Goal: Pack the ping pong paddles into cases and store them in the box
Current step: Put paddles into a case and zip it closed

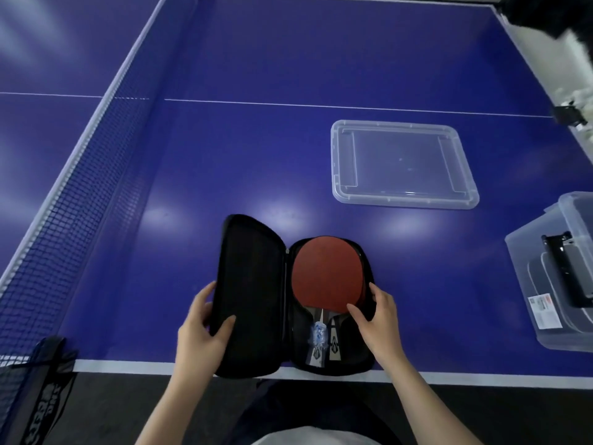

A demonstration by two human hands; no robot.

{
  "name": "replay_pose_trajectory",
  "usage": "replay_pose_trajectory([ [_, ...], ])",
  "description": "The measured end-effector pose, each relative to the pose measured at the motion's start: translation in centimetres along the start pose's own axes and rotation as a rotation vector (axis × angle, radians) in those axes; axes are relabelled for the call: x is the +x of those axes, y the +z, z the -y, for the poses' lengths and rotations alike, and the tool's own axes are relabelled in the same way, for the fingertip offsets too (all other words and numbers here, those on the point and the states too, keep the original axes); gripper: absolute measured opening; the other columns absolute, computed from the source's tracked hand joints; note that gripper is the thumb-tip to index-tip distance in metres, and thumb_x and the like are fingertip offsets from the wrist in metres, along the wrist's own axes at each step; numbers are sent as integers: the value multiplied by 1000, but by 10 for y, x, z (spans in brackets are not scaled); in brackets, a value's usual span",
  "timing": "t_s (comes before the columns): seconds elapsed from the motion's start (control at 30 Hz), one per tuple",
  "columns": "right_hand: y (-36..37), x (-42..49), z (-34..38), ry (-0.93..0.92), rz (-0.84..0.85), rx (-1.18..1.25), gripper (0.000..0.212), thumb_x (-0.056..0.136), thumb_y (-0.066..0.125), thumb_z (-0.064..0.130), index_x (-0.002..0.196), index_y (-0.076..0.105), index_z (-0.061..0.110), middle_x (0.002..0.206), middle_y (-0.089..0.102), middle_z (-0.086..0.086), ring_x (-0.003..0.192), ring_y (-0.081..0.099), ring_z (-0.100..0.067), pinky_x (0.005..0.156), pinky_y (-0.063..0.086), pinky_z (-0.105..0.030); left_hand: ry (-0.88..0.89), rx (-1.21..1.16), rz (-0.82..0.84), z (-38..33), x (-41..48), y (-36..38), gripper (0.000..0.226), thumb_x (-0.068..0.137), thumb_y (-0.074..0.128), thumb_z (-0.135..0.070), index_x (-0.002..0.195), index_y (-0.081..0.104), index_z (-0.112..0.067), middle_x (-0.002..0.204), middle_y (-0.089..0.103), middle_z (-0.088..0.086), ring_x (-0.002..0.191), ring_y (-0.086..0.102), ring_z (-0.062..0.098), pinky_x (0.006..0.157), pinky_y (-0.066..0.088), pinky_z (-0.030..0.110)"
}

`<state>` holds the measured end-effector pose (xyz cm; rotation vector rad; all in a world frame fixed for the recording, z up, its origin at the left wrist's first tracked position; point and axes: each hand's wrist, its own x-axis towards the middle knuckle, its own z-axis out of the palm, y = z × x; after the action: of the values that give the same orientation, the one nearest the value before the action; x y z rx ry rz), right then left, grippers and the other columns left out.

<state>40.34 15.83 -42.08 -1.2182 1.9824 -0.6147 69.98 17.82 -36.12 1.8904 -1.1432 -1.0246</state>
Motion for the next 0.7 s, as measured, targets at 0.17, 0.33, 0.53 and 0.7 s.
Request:
replay_pose_trajectory([
  [0.17,-9,-10,34,-123,-37,211,37,88,65,31,124,57,23,121,53,7,114,52,-10,98,45,-28,200,-3,151,-46,-30,48,60,72,72,-4,119,57,-37,99,67,-19,82,63,-2,72,49,10],
  [0.33,-17,-22,70,-171,174,451,16,89,61,41,101,67,31,101,71,14,98,63,4,82,47,-11,304,82,237,-68,-47,96,52,75,74,-15,123,59,-26,111,55,-19,90,57,1,76,48,15],
  [0.53,-31,-11,59,-142,101,305,9,87,67,18,93,66,11,83,68,7,79,62,-4,73,48,-22,403,47,454,-63,-50,119,63,78,73,-40,134,48,-29,134,44,-17,123,44,-2,99,39,15],
  [0.7,-44,10,27,4,66,269,17,88,65,11,102,66,2,95,71,-7,93,67,-21,82,51,-35,364,471,336,-26,-26,126,86,78,54,-70,149,21,-35,158,9,-15,144,11,7,114,16,34],
])
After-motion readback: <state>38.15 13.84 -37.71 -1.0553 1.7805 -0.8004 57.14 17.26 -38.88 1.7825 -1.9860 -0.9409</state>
